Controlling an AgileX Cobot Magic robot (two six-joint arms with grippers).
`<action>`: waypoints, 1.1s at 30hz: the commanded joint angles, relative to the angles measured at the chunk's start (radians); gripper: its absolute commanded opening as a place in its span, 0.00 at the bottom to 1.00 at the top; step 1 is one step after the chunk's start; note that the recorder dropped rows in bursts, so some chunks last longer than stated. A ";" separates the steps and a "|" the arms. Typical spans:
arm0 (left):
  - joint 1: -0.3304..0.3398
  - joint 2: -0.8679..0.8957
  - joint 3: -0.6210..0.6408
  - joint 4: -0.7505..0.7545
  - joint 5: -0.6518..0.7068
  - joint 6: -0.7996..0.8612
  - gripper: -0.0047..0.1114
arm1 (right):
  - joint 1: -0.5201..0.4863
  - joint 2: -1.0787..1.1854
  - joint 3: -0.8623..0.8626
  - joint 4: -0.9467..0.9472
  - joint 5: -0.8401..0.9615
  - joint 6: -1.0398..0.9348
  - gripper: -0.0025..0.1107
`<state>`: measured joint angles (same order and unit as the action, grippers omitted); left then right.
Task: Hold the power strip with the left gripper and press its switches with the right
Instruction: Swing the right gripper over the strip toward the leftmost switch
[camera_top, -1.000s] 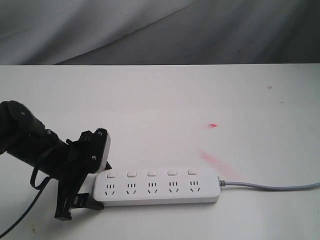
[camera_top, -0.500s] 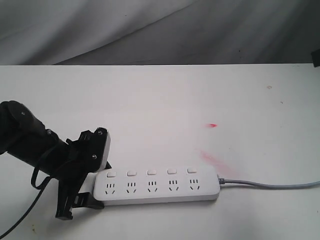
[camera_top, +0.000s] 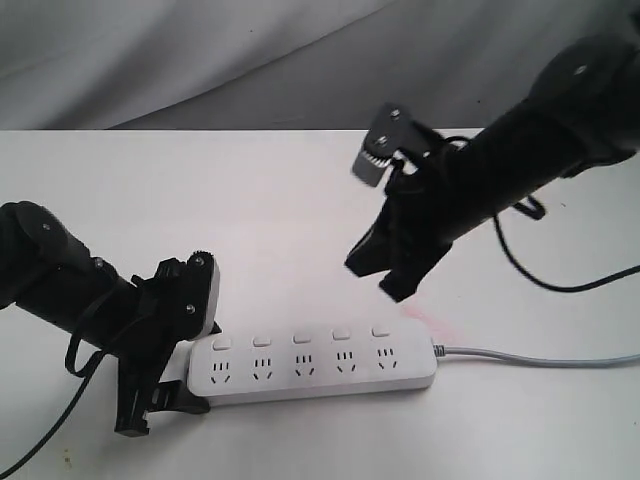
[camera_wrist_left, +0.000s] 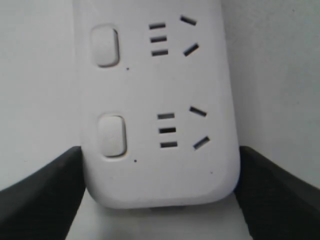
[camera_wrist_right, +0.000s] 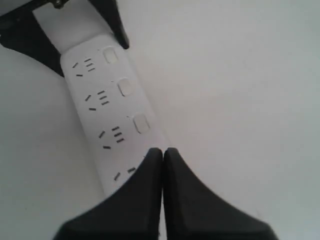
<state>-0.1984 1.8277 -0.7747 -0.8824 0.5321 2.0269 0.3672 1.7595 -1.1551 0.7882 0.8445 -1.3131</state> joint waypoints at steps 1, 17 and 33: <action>0.000 -0.002 -0.004 0.028 -0.039 -0.011 0.55 | 0.134 0.057 -0.005 0.028 -0.099 -0.052 0.02; 0.000 -0.002 -0.004 0.026 -0.039 -0.011 0.54 | 0.233 0.191 -0.010 0.371 -0.142 -0.365 0.02; 0.000 -0.002 -0.004 0.026 -0.039 -0.011 0.51 | 0.310 0.259 -0.010 0.576 -0.254 -0.542 0.02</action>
<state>-0.1984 1.8277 -0.7747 -0.8726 0.5291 2.0226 0.6747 2.0053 -1.1592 1.3102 0.6015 -1.8085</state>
